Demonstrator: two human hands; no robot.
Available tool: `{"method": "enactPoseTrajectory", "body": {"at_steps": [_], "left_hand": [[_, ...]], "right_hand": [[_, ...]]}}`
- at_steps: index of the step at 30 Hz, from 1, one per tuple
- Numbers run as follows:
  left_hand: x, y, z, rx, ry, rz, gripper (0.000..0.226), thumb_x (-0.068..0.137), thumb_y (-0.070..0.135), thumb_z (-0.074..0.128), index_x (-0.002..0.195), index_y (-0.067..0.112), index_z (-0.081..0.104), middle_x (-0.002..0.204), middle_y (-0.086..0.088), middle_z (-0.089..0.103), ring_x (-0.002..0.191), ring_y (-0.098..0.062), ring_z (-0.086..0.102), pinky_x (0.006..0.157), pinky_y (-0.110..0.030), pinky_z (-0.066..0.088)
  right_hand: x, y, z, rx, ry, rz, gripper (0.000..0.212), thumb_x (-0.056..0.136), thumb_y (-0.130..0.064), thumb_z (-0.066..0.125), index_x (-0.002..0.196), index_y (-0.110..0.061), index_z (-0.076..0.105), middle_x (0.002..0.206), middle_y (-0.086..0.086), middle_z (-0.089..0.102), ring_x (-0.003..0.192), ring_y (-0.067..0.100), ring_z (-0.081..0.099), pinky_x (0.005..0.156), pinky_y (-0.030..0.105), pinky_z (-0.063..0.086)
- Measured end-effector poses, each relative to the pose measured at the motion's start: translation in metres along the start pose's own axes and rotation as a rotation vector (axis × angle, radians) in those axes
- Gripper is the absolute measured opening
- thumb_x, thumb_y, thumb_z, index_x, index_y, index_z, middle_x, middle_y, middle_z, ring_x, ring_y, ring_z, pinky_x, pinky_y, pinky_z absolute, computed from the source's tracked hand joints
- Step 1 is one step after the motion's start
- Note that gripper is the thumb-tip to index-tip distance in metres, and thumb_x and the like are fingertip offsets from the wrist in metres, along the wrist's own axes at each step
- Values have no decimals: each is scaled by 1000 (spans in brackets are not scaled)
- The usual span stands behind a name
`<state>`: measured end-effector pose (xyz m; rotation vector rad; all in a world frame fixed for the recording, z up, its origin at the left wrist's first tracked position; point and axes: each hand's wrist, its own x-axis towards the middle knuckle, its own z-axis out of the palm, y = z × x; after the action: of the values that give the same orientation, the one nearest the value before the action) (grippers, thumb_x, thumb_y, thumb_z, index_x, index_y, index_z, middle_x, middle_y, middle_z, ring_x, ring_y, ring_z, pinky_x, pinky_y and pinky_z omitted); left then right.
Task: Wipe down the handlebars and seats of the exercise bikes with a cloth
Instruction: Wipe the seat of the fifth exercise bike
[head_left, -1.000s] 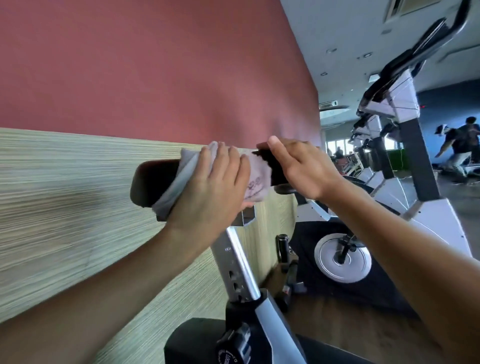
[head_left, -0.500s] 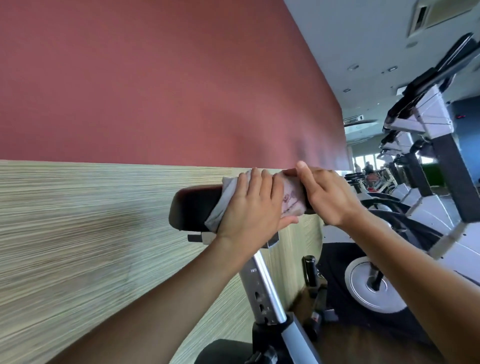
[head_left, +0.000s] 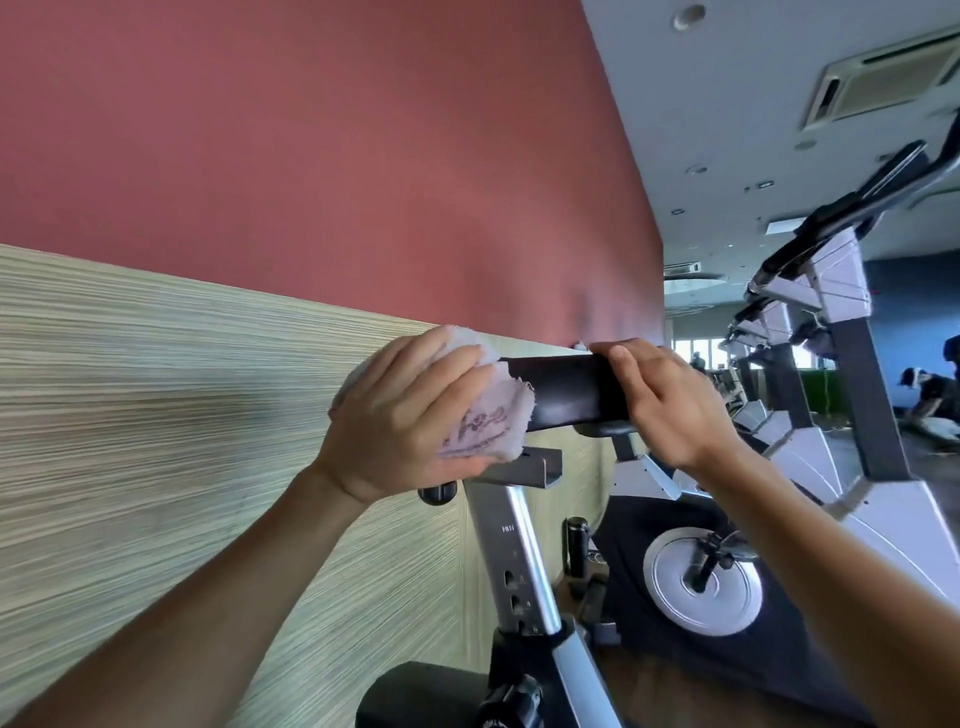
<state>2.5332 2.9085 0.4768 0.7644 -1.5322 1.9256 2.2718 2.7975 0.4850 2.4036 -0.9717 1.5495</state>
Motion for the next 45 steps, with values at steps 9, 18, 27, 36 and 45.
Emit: {"method": "enactPoseTrajectory", "body": {"at_steps": [9, 18, 27, 36, 45], "left_hand": [[40, 50, 5, 282, -572, -77, 79, 100, 67, 21, 132, 2, 52, 116, -14, 58, 118, -39, 50, 103, -53, 38], [84, 112, 75, 182, -440, -181, 103, 85, 82, 27, 154, 6, 35, 114, -13, 62, 105, -33, 58, 93, -49, 47], [99, 119, 79, -49, -386, -188, 99, 85, 85, 27, 146, 9, 45, 119, -7, 60, 111, -28, 55, 94, -46, 43], [34, 61, 11, 257, -549, -58, 52, 104, 41, 48, 136, 2, 51, 139, -21, 52, 135, -43, 44, 111, -54, 37], [2, 19, -8, -65, -310, -323, 83, 94, 76, 41, 138, 8, 57, 141, -12, 58, 132, -38, 50, 103, -52, 43]], "right_hand": [[-11, -14, -24, 635, -88, 280, 51, 110, -48, 26, 129, -25, 68, 130, 1, 66, 116, 19, 63, 62, 6, 50], [-24, 24, -64, 749, -47, 290, 72, 104, -61, 15, 145, -13, 50, 139, 0, 62, 129, 8, 56, 111, 28, 41], [-30, 6, -58, 583, -84, 295, 74, 109, -52, 16, 135, 5, 55, 128, 20, 65, 117, 24, 63, 84, 7, 45], [-11, -74, -8, 432, -14, 178, 58, 110, -45, 29, 125, 2, 58, 130, 22, 61, 124, 33, 54, 105, 37, 42], [3, -88, 28, 425, -171, 178, 91, 88, -85, 19, 120, -16, 69, 113, 5, 74, 114, 22, 66, 109, 51, 44]]}}
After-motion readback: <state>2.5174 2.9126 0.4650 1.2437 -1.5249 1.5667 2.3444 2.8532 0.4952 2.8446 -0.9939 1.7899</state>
